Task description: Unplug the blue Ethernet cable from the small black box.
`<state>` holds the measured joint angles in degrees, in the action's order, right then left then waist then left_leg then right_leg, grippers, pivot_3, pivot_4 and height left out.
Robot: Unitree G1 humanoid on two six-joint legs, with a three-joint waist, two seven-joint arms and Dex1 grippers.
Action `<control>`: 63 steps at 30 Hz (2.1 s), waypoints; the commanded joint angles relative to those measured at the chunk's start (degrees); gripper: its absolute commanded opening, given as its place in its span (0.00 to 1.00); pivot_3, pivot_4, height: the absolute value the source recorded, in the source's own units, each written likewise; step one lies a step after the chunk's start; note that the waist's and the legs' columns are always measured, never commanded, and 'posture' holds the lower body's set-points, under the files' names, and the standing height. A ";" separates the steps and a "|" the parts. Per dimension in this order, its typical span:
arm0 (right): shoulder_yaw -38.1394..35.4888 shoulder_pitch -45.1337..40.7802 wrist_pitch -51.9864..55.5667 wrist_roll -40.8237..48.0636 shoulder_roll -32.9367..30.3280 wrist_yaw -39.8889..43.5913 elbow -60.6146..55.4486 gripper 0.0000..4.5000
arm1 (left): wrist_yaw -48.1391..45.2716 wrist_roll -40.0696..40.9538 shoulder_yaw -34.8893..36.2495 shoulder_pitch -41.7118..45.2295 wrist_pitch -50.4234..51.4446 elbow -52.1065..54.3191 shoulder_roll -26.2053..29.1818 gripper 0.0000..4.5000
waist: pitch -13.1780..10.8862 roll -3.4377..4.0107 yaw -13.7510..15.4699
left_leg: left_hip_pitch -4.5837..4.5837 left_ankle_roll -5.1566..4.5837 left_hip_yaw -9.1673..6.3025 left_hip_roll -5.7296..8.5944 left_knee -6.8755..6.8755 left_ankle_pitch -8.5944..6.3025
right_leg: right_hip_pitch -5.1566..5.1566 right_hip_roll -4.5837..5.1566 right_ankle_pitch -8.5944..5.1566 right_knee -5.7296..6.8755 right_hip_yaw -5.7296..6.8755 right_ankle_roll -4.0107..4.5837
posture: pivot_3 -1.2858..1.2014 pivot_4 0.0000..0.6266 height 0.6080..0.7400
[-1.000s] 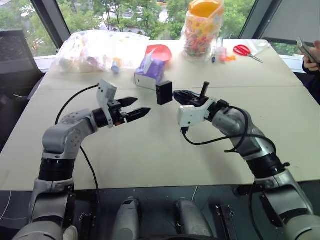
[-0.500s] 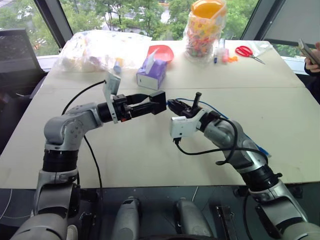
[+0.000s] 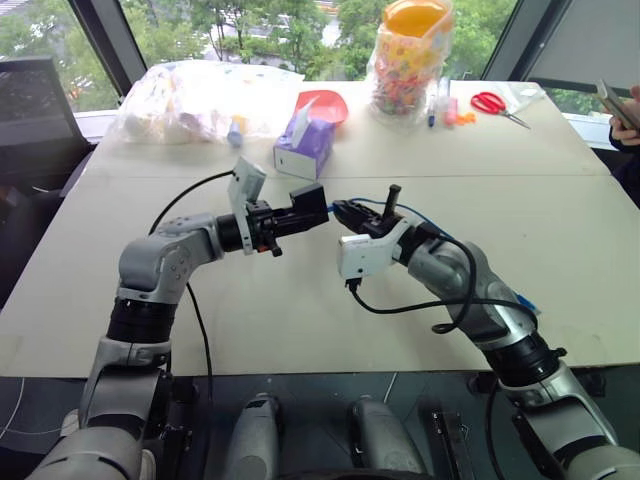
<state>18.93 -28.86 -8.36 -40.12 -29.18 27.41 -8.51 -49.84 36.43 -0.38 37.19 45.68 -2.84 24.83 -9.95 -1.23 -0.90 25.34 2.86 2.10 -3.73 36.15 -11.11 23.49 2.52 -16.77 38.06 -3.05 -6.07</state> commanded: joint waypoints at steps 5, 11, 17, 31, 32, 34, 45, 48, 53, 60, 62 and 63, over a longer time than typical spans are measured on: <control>-5.04 -2.15 3.27 13.52 -0.86 8.46 -2.20 0.48 | -2.26 -1.01 0.80 1.30 -0.82 -0.02 3.08 0.12 | 0.00 0.00 0.00 | 0.00 0.00 -0.01 0.00 0.01 0.00 | -0.01 0.00 0.00 0.00 0.00 0.00 | 0.52 0.24 0.96; -8.28 -2.95 17.53 35.30 -5.56 30.42 -4.06 0.99 | -11.67 0.11 0.53 0.94 -3.48 0.46 7.55 0.12 | -0.01 0.00 0.14 | 0.00 0.00 -0.01 -0.01 0.01 0.00 | -0.05 0.01 0.00 -0.01 0.03 0.00 | 0.52 0.24 0.96; -12.96 -8.83 46.23 57.67 -7.46 41.21 -6.50 0.99 | -22.82 -0.11 -1.64 1.82 -4.61 -1.25 12.45 0.12 | -0.01 0.01 -0.05 | -0.01 0.00 -0.02 -0.05 0.01 0.00 | -0.03 0.00 -0.02 0.01 0.05 0.05 | 0.52 0.24 0.96; -12.44 -16.78 63.16 70.68 -2.86 36.66 -2.93 0.94 | -26.77 -0.55 -1.45 4.67 -5.60 -3.03 12.01 0.12 | -0.01 0.01 0.12 | 0.16 -0.04 -0.02 -0.03 -0.02 -0.03 | 0.10 0.02 -0.01 -0.02 0.10 0.01 | 0.52 0.24 0.96; -12.03 -16.78 63.35 70.86 -2.74 36.41 -2.88 0.87 | -26.67 -0.48 -1.37 4.79 -5.59 -3.05 11.81 0.12 | -0.01 0.01 0.10 | 0.14 -0.04 -0.03 -0.04 -0.02 -0.03 | 0.10 0.01 -0.01 0.00 0.10 0.01 | 0.52 0.24 0.96; -11.44 -16.91 63.86 71.39 -2.70 36.02 -2.73 0.71 | -26.60 -0.31 -1.24 4.90 -5.45 -2.96 11.59 0.12 | -0.01 0.01 0.08 | 0.12 -0.04 -0.04 -0.04 -0.01 -0.03 | 0.10 0.00 -0.01 0.01 0.10 0.01 | 0.52 0.24 0.96; -9.90 -18.90 65.33 72.97 -1.63 34.58 -1.11 0.39 | -26.26 -1.21 -1.80 4.23 -6.50 -2.40 10.56 0.12 | -0.01 0.01 0.09 | 0.12 -0.04 -0.04 -0.04 0.00 -0.03 | 0.10 -0.01 -0.01 0.01 0.09 0.01 | 0.52 0.24 0.96; -9.75 -19.46 65.42 73.16 -1.45 34.37 -0.59 0.39 | -26.20 -1.29 -2.00 3.85 -6.71 -1.95 10.40 0.12 | -0.01 0.01 0.08 | 0.13 -0.04 -0.04 -0.04 -0.01 -0.02 | 0.10 -0.01 -0.01 0.01 0.09 0.01 | 0.52 0.24 0.96; -10.08 -20.04 65.80 74.00 -1.29 34.45 -0.14 0.39 | -26.23 -1.40 -2.47 3.28 -7.01 -1.29 10.43 0.12 | -0.01 0.01 0.08 | 0.13 -0.04 -0.04 -0.04 -0.01 -0.03 | 0.10 -0.01 -0.01 0.01 0.10 0.01 | 0.52 0.24 0.96; -9.94 -20.50 65.99 74.35 -1.49 34.20 0.29 0.39 | -25.95 -1.78 -3.07 2.54 -7.57 -0.45 10.65 0.12 | -0.01 0.01 0.08 | 0.13 -0.04 -0.04 -0.05 -0.01 -0.03 | 0.10 -0.01 -0.01 0.01 0.10 0.01 | 0.52 0.24 0.96; -9.93 -20.50 65.95 74.37 -1.56 34.25 0.30 0.39 | -25.72 -2.03 -3.07 2.48 -7.82 -0.53 10.55 0.12 | -0.01 0.01 0.07 | 0.13 -0.04 -0.04 -0.05 -0.01 -0.03 | 0.10 -0.01 -0.01 0.01 0.10 0.01 | 0.52 0.24 0.96; -9.93 -20.53 65.92 74.39 -1.59 34.33 0.34 0.39 | -25.72 -2.07 -3.10 2.48 -7.83 -0.54 10.52 0.12 | -0.01 0.01 0.07 | 0.13 -0.04 -0.04 -0.05 -0.01 -0.03 | 0.10 -0.01 -0.01 0.01 0.10 0.01 | 0.52 0.24 0.96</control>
<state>9.70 -47.43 57.86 32.85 -30.83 61.36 -7.47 -75.78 34.62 -3.70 39.46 38.90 -5.00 35.26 -9.96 -1.22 -0.82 25.46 2.81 2.07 -3.78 36.14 -11.13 23.60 2.51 -16.78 38.07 -2.96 -6.06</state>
